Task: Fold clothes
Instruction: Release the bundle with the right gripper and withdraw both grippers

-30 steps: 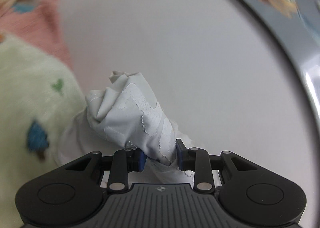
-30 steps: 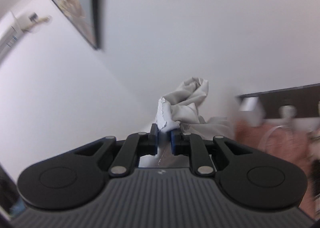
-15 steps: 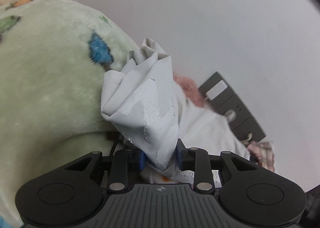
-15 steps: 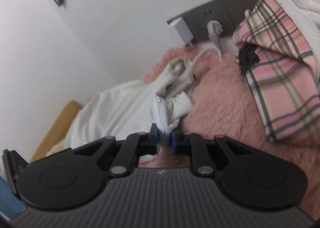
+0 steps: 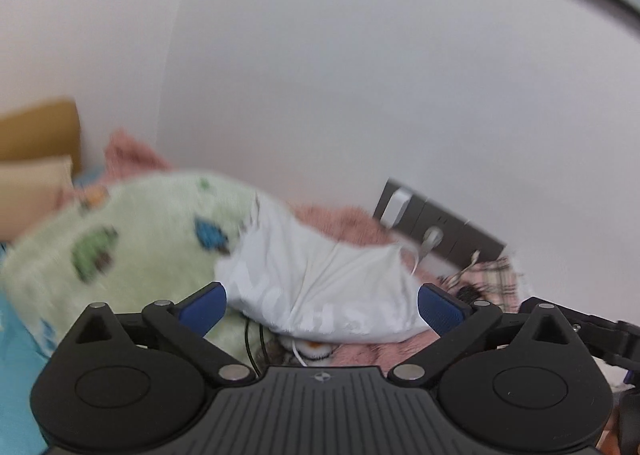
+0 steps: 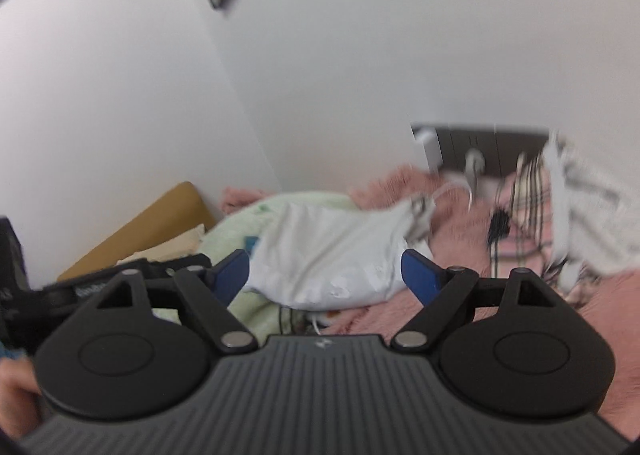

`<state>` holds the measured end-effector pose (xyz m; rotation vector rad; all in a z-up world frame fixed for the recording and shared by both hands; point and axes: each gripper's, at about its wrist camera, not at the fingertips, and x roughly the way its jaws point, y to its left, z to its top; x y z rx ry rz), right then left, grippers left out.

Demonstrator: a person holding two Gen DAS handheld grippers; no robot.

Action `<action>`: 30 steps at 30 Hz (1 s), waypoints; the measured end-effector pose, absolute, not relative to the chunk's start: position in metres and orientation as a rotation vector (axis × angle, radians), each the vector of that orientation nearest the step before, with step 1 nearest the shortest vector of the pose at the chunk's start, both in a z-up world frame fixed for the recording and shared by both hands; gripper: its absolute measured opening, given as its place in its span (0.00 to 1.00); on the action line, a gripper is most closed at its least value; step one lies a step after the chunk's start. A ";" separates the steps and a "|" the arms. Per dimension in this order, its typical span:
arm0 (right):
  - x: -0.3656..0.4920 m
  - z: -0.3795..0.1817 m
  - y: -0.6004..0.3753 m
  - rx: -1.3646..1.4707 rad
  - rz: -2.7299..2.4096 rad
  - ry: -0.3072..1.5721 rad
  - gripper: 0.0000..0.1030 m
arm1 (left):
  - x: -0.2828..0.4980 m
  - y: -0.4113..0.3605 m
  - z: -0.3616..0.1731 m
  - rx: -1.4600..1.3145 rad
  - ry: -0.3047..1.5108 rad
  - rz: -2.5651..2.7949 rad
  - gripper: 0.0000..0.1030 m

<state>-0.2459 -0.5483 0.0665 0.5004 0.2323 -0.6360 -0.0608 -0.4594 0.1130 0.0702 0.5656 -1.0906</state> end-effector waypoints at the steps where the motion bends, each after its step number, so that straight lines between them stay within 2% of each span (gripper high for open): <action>1: -0.251 0.074 -0.538 0.483 -0.628 0.226 0.83 | -0.069 -0.449 0.123 0.071 0.553 -1.079 1.00; 6: -0.276 0.102 -0.490 0.436 -0.610 0.219 0.83 | -0.109 -0.391 0.159 0.060 0.523 -1.016 1.00; 13: -0.306 0.121 -0.433 0.356 -0.600 0.165 0.83 | -0.168 -0.311 0.178 0.075 0.409 -0.977 1.00; 20: -0.313 0.111 -0.394 0.297 -0.617 0.155 0.83 | -0.196 -0.252 0.172 0.064 0.343 -0.945 1.00; 30: -0.292 0.085 -0.362 0.225 -0.636 0.156 0.83 | -0.184 -0.218 0.151 0.029 0.301 -0.924 1.00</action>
